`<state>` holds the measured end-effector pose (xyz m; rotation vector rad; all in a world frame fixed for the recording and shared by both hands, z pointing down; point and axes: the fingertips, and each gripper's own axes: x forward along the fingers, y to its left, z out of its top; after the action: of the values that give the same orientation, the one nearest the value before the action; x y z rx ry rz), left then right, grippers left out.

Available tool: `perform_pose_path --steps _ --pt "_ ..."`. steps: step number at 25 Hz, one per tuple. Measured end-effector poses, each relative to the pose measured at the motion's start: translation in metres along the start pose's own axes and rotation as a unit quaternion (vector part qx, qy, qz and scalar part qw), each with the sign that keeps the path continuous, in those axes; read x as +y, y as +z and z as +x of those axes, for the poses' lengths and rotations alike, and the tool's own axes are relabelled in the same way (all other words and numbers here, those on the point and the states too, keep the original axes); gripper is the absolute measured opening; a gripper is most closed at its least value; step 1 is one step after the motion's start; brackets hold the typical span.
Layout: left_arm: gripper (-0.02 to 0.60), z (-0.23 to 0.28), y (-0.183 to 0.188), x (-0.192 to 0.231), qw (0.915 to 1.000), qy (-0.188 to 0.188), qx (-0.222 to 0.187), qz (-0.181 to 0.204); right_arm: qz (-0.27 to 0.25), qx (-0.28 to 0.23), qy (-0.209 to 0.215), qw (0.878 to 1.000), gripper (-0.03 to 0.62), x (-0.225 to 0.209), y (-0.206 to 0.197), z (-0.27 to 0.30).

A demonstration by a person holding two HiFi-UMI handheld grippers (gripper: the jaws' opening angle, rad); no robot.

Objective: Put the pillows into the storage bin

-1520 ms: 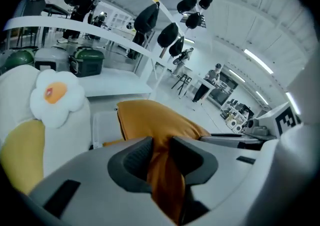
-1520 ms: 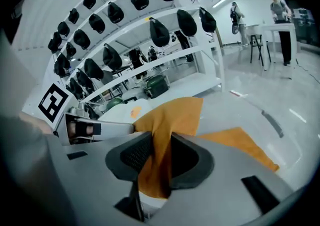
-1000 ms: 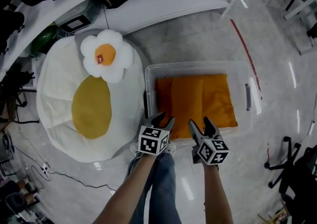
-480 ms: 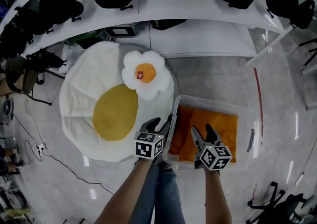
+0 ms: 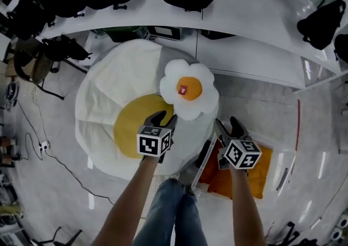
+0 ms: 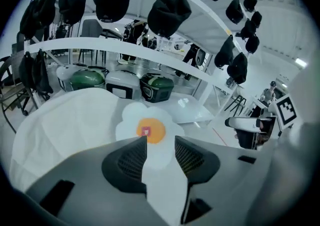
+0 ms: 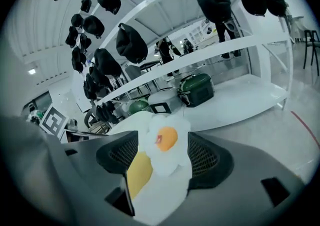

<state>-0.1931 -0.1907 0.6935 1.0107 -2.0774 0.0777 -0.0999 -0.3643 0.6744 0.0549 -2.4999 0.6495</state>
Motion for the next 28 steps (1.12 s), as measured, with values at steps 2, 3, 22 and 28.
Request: perform_pose_path --steps 2,3,22,28 --pt "0.175 0.021 0.002 0.029 1.0 0.004 0.006 0.002 -0.005 0.009 -0.002 1.0 0.29 -0.005 0.0 0.037" --pt "0.184 0.034 0.002 0.041 0.9999 0.005 0.01 0.004 -0.007 0.013 -0.005 1.0 0.29 -0.008 -0.001 0.054" --pt "0.214 0.218 -0.057 0.161 0.9979 -0.002 0.065 0.006 0.028 0.024 -0.07 0.997 0.288 -0.103 -0.077 0.205" --pt "0.056 0.208 -0.049 0.143 0.9978 -0.005 0.06 0.026 -0.026 0.027 -0.049 0.998 0.121 -0.086 -0.071 0.191"
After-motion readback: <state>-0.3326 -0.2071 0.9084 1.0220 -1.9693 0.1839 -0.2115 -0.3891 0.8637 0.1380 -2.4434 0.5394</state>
